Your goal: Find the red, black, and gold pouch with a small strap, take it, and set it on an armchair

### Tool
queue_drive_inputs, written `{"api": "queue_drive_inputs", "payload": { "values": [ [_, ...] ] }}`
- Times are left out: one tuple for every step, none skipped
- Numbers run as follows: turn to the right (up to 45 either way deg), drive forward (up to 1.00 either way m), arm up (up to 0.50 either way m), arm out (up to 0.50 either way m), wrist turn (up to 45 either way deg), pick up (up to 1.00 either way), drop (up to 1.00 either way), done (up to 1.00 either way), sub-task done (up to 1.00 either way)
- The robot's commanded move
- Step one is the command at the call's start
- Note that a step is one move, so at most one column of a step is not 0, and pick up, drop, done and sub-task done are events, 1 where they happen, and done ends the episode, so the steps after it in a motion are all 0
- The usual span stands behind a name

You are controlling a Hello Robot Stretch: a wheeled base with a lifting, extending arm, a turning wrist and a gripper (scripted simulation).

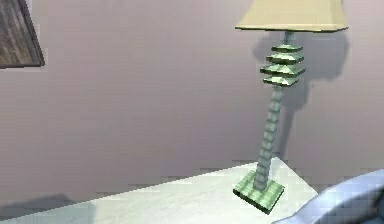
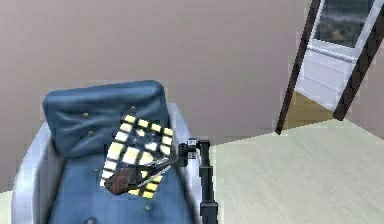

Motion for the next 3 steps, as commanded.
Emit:
{"api": "queue_drive_inputs", "payload": {
  "values": [
    [0.0,0.00,0.00,0.00,0.0,0.00,1.00,0.00,0.00],
    [0.0,0.00,0.10,0.00,0.0,0.00,0.00,0.00,0.00],
    [0.0,0.00,0.00,-0.08,0.0,0.00,0.00,0.00,0.00]
  ]
}}
